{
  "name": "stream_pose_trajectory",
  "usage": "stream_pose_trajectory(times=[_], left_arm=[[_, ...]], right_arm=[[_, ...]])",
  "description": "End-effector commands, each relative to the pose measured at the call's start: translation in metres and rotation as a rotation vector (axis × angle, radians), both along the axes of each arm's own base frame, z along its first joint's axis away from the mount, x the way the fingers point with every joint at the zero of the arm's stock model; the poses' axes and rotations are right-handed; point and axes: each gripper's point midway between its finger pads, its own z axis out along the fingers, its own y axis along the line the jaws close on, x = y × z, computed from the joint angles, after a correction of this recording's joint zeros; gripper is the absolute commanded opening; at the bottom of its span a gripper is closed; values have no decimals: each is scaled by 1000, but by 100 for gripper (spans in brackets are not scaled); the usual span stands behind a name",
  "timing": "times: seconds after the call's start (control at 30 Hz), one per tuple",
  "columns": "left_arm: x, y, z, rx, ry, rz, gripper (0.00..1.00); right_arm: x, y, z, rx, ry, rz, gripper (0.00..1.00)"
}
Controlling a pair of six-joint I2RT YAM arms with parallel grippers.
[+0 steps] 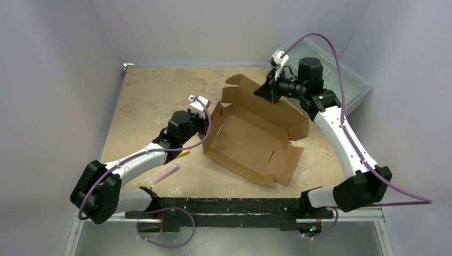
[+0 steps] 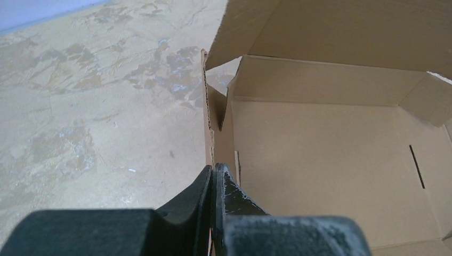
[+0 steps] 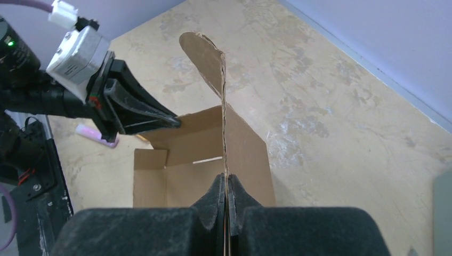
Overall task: Fold the paper box
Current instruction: Fold the paper box at the center of the board.
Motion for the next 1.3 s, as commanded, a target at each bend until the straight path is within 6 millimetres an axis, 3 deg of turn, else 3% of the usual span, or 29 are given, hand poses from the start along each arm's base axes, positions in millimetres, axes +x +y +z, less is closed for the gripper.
stream_pose_trajectory(times=[0.0,0.3,0.47,0.83,1.03,1.27], left_arm=[[-3,-11,20,24,-92,-54,0],[-6,-12,21,104,-141,-77,0],[-7,-18,23,134,-156,-102,0],[8,-31,52,191,-227,-139,0],[19,-39,55,206,-248,-143,0],[25,-34,53,225,-293,-121,0]], right_arm=[[14,-2,29,40,-89,-62,0],[14,2,38,70,-89,-51,0],[4,9,32,53,-86,28,0],[-12,9,40,-48,-164,142,0],[-17,3,47,-89,-228,145,0],[-18,7,20,-157,-197,220,0]])
